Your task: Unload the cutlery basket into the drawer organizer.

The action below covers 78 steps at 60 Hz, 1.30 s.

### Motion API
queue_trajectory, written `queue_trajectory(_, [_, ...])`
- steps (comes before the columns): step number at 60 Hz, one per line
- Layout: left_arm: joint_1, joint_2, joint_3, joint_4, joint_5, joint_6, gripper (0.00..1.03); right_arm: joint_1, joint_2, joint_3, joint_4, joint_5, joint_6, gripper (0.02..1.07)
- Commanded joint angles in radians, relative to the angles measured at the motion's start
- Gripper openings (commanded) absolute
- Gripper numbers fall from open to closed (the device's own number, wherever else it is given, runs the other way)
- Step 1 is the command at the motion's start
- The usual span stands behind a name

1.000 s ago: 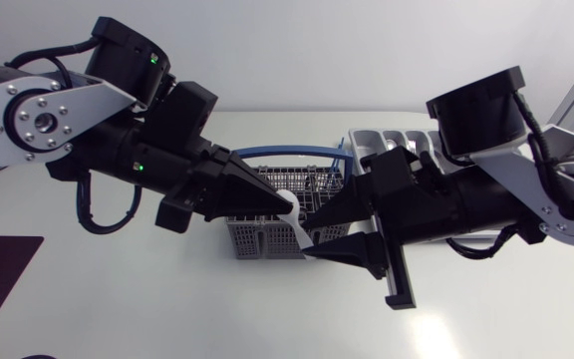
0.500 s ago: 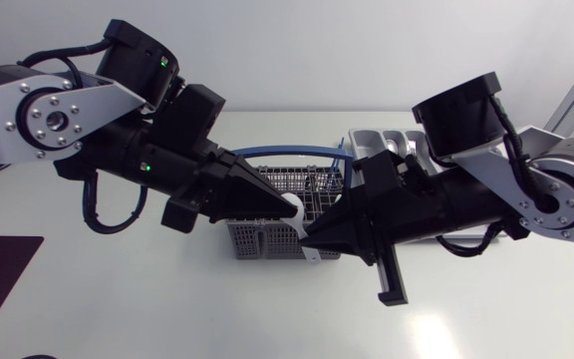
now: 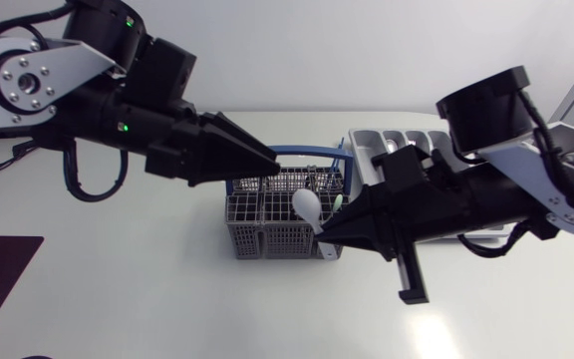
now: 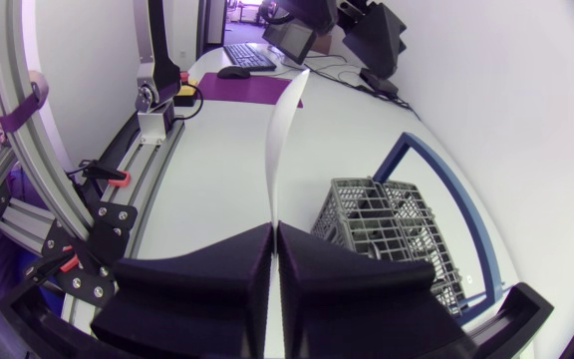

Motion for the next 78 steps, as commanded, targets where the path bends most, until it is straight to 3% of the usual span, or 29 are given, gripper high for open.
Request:
queue_trajectory(1, [0.043,-0.011,0.048,0.023,-0.004,-0.057,0.83,-0.056,-0.056,-0.02,-0.039,0.002,-0.052,0.08])
queue_trajectory(11, [0.014,-0.033,0.019,0.064,-0.197,-0.041,0.84,-0.216,-0.137,-0.038,-0.135,0.002,-0.16,0.08])
queue_trajectory(18, [-0.087,-0.031,-0.04,0.089,-0.421,0.02,0.84,-0.355,-0.194,-0.084,-0.135,0.017,-0.254,0.08])
queue_trajectory(26, [-0.184,-0.031,-0.107,0.137,-0.595,0.063,0.84,-0.521,-0.215,-0.147,-0.092,0.045,-0.377,0.08])
queue_trajectory(40, [-0.239,0.012,-0.122,0.144,-0.679,0.097,0.84,-0.746,-0.123,-0.242,0.081,0.055,-0.581,0.08])
queue_trajectory(50, [-0.267,0.021,-0.129,0.144,-0.71,0.101,0.84,-0.82,-0.011,-0.254,0.221,0.1,-0.69,0.08])
queue_trajectory(78, [-0.308,0.044,-0.132,0.127,-0.779,0.114,0.84,-0.868,0.398,-0.207,0.647,0.373,-0.932,0.08])
